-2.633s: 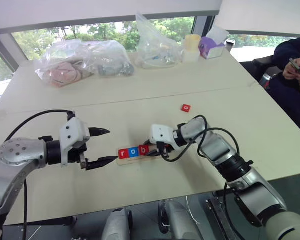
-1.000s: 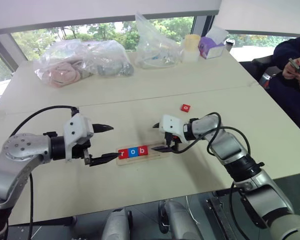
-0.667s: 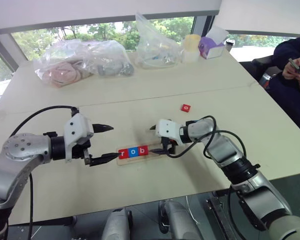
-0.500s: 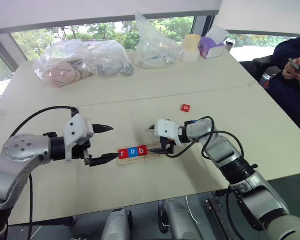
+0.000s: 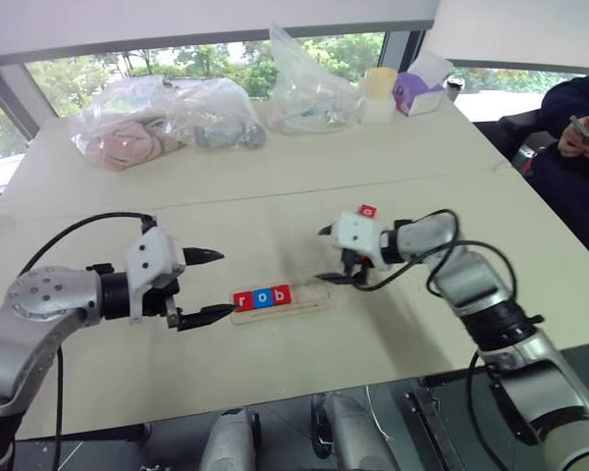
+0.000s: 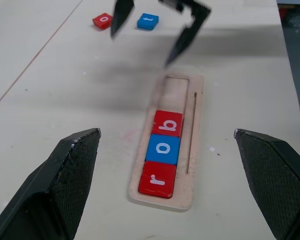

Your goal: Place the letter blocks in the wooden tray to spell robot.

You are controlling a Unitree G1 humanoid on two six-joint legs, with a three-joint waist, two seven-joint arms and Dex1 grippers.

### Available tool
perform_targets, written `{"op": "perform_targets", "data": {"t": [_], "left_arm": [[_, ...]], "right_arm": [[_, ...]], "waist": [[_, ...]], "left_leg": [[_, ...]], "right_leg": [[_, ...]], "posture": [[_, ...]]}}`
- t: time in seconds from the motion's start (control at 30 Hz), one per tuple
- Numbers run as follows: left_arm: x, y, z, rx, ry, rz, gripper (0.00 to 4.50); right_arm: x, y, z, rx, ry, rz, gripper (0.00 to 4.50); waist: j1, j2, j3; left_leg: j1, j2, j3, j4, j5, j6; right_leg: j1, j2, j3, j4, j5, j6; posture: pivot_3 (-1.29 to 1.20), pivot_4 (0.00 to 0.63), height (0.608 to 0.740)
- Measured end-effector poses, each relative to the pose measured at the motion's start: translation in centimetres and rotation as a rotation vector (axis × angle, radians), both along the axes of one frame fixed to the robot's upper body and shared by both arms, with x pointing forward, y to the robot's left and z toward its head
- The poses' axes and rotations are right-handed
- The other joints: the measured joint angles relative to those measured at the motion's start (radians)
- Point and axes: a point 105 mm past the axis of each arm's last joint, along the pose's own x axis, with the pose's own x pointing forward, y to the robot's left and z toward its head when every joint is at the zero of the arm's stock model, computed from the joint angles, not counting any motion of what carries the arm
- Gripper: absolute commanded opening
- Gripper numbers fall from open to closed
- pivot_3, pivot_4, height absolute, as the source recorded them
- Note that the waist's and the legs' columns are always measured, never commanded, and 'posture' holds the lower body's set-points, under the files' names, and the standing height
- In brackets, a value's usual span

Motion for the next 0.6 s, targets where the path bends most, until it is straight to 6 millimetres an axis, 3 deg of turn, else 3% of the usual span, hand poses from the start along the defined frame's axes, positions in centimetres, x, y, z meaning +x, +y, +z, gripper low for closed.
{"op": "perform_targets", "data": {"t": [0.13,0.27,0.4,0.6], "left_arm": [[-0.4,-0.4,0.1,-0.015,0.01,-0.028,4.5],[-0.5,-0.5,0.2,-0.021,0.012,-0.032,4.5],[-0.5,-0.6,0.2,-0.023,0.012,-0.038,4.5],[-0.3,-0.9,0.3,-0.028,0.009,-0.051,4.5]], "right_arm": [[2.0,-2.7,2.1,0.162,0.0,-0.266,4.47],[4.0,-4.9,2.5,0.268,0.005,-0.527,4.47],[5.3,-4.9,1.1,0.376,0.081,-0.757,4.47],[6.1,-4.2,-1.1,0.44,0.18,-0.964,4.47]], "waist": [[-0.003,0.0,0.0],[-0.005,0.0,0.0],[-0.007,0.0,0.0],[-0.007,0.0,0.0]], "left_leg": [[0.0,0.0,0.0,0.0,0.0,0.0],[0.0,0.0,0.0,0.0,0.0,0.0],[-0.001,0.0,0.0,-0.001,0.0,0.0],[-0.001,0.0,0.0,-0.001,0.0,0.0]], "right_leg": [[0.0,0.0,0.001,0.0,0.0,0.0],[-0.001,0.0,0.001,0.0,0.0,0.0],[-0.001,0.001,0.002,0.001,0.001,0.0],[-0.002,0.0,0.002,0.0,0.0,0.0]], "posture": [[0.0,0.15,0.74],[0.0,0.15,0.74],[0.0,0.15,0.74],[0.0,0.15,0.74]]}}
